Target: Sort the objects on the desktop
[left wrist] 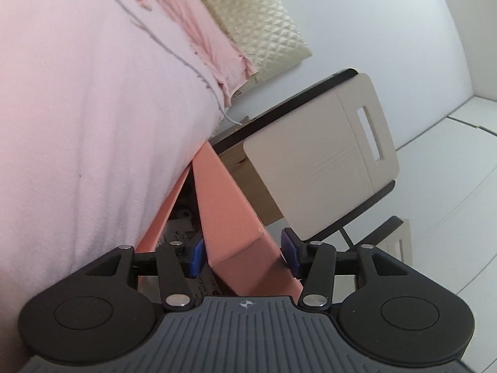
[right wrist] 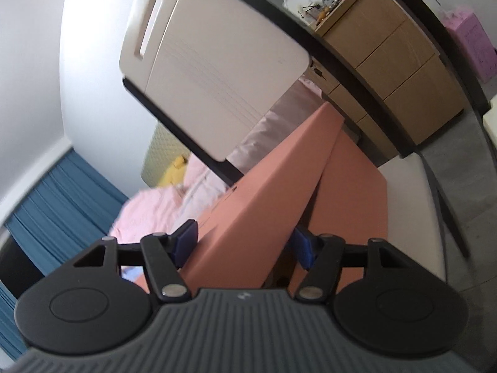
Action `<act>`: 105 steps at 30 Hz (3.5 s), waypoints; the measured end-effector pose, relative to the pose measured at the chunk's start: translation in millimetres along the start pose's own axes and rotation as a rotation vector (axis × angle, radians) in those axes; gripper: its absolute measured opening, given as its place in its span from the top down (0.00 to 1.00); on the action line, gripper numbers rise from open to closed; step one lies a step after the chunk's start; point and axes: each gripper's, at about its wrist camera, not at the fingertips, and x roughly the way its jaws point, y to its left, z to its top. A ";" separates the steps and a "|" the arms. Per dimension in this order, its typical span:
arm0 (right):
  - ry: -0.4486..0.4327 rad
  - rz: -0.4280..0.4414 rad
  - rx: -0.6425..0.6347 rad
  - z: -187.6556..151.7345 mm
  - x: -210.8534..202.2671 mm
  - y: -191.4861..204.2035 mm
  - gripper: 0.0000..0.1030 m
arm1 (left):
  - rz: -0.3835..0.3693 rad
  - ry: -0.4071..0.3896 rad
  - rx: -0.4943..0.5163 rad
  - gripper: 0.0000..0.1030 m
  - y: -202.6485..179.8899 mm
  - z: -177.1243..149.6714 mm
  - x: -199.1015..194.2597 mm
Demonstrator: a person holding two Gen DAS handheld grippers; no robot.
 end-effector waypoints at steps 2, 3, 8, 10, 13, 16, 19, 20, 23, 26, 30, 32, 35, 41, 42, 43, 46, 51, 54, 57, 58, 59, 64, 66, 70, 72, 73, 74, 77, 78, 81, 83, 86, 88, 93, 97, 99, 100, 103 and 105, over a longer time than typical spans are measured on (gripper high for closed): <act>-0.020 0.008 0.022 -0.7 0.0 -3.6 0.37 | -0.005 -0.026 0.038 0.34 -4.0 -5.3 -3.5; -0.026 0.015 0.035 -2.2 -0.6 -5.7 0.37 | -0.007 -0.036 0.051 0.33 -6.5 -7.4 -5.3; -0.047 0.037 0.065 -10.2 -2.5 -7.7 0.36 | 0.011 -0.102 0.103 0.28 -16.1 -15.2 -12.7; -0.047 0.044 0.059 -12.1 -4.7 -7.6 0.35 | 0.012 -0.129 0.099 0.28 -16.9 -17.6 -17.4; -0.051 0.053 0.054 -16.2 -8.7 -6.6 0.34 | 0.036 -0.176 0.116 0.28 -21.8 -23.1 -25.4; -0.048 0.059 0.047 -20.1 -10.7 -3.0 0.33 | 0.070 -0.216 0.153 0.27 -29.3 -30.7 -31.3; -0.044 0.063 0.043 -22.9 -13.6 -0.6 0.33 | 0.095 -0.253 0.158 0.27 -33.6 -36.9 -34.8; -0.042 0.065 0.043 -23.7 -14.5 0.0 0.32 | 0.104 -0.267 0.158 0.27 -34.4 -39.3 -37.1; -0.040 0.071 0.048 -25.5 -15.6 0.0 0.32 | 0.122 -0.303 0.157 0.27 -36.0 -44.5 -41.7; -0.034 0.079 0.056 -26.1 -16.6 -1.3 0.32 | 0.136 -0.361 0.167 0.27 -38.7 -46.9 -47.0; -0.027 0.077 0.053 -27.7 -20.0 0.5 0.32 | 0.169 -0.497 0.234 0.20 -49.0 -52.7 -67.3; -0.023 0.072 0.047 -28.8 -21.8 2.2 0.33 | 0.183 -0.504 0.273 0.18 -52.6 -52.3 -65.0; -0.015 0.059 0.021 -30.6 -24.7 7.5 0.33 | 0.203 -0.467 0.346 0.18 -55.1 -52.4 -53.8; -0.024 0.023 -0.015 -35.0 -36.0 21.0 0.21 | 0.208 -0.432 0.428 0.17 -54.7 -55.5 -43.8; -0.031 0.013 -0.023 -36.7 -39.8 25.3 0.15 | 0.205 -0.430 0.439 0.17 -55.3 -57.2 -43.2; -0.040 0.001 -0.032 -38.5 -43.9 29.6 0.06 | 0.203 -0.425 0.449 0.17 -56.0 -58.6 -42.1; -0.090 -0.053 -0.053 -44.3 -58.7 40.6 0.03 | 0.212 -0.407 0.483 0.16 -57.7 -63.5 -37.7; -0.146 -0.106 -0.056 -51.8 -75.8 51.0 0.03 | 0.247 -0.350 0.542 0.15 -60.5 -69.6 -24.8; -0.130 -0.148 -0.052 -60.2 -73.5 51.9 0.04 | 0.272 -0.309 0.577 0.11 -61.5 -72.9 -14.8; -0.091 -0.190 -0.082 -66.8 -65.2 53.5 0.06 | 0.307 -0.246 0.630 0.11 -64.1 -77.0 -3.0; -0.073 -0.178 -0.094 -68.8 -61.9 53.2 0.07 | 0.321 -0.223 0.650 0.10 -64.9 -78.8 1.6; -0.056 -0.176 -0.106 -71.1 -58.3 53.4 0.08 | 0.334 -0.208 0.664 0.10 -65.3 -79.7 4.6; -0.027 -0.189 -0.119 -77.1 -50.9 51.8 0.16 | 0.324 -0.158 0.650 0.10 -64.1 -75.8 7.2; -0.034 -0.180 -0.120 -73.5 -53.8 50.5 0.18 | 0.311 -0.138 0.649 0.10 -65.1 -75.3 7.4; -0.037 -0.185 -0.131 -64.1 -61.6 46.1 0.26 | 0.277 -0.110 0.657 0.10 -67.6 -77.7 9.8; -0.040 -0.199 -0.131 -60.5 -64.7 41.9 0.34 | 0.263 -0.106 0.649 0.10 -67.2 -77.4 8.0; -0.038 -0.197 -0.133 -60.0 -66.3 41.6 0.35 | 0.258 -0.103 0.643 0.10 -66.9 -76.7 6.7; -0.037 -0.195 -0.135 -59.6 -67.9 41.6 0.35 | 0.252 -0.100 0.633 0.10 -66.7 -75.6 4.7; -0.038 -0.185 -0.145 -61.2 -74.0 45.7 0.35 | 0.236 -0.101 0.616 0.10 -68.9 -75.1 -4.5; -0.038 -0.179 -0.145 -62.1 -76.5 46.8 0.35 | 0.244 -0.098 0.622 0.10 -71.4 -75.6 -6.2; -0.031 -0.166 -0.157 -64.4 -84.2 49.2 0.35 | 0.281 -0.081 0.656 0.10 -79.4 -80.9 -8.6; -0.025 -0.171 -0.171 -64.7 -87.7 50.7 0.35 | 0.289 -0.070 0.663 0.10 -80.8 -83.8 -9.2; -0.015 -0.180 -0.179 -64.4 -90.0 49.7 0.35 | 0.300 -0.058 0.672 0.10 -80.2 -85.3 -7.4; -0.003 -0.194 -0.181 -66.6 -88.7 48.0 0.35 | 0.315 -0.042 0.683 0.10 -80.6 -86.3 -5.4; 0.024 -0.224 -0.186 -71.4 -84.6 44.3 0.35 | 0.337 -0.010 0.683 0.09 -73.2 -86.6 3.4; 0.042 -0.250 -0.194 -73.8 -80.2 40.8 0.35 | 0.349 0.015 0.685 0.09 -66.5 -86.0 15.8; 0.049 -0.266 -0.196 -75.1 -78.0 38.7 0.35 | 0.352 0.018 0.690 0.09 -64.2 -84.8 22.9; 0.050 -0.269 -0.193 -75.7 -77.2 37.7 0.35 | 0.353 0.016 0.693 0.09 -64.0 -84.1 25.7; 0.045 -0.279 -0.190 -76.5 -76.0 36.3 0.35 | 0.351 0.016 0.699 0.09 -64.3 -82.2 29.3; 0.039 -0.283 -0.188 -76.9 -76.2 36.4 0.35 | 0.364 0.015 0.715 0.10 -69.6 -83.1 25.5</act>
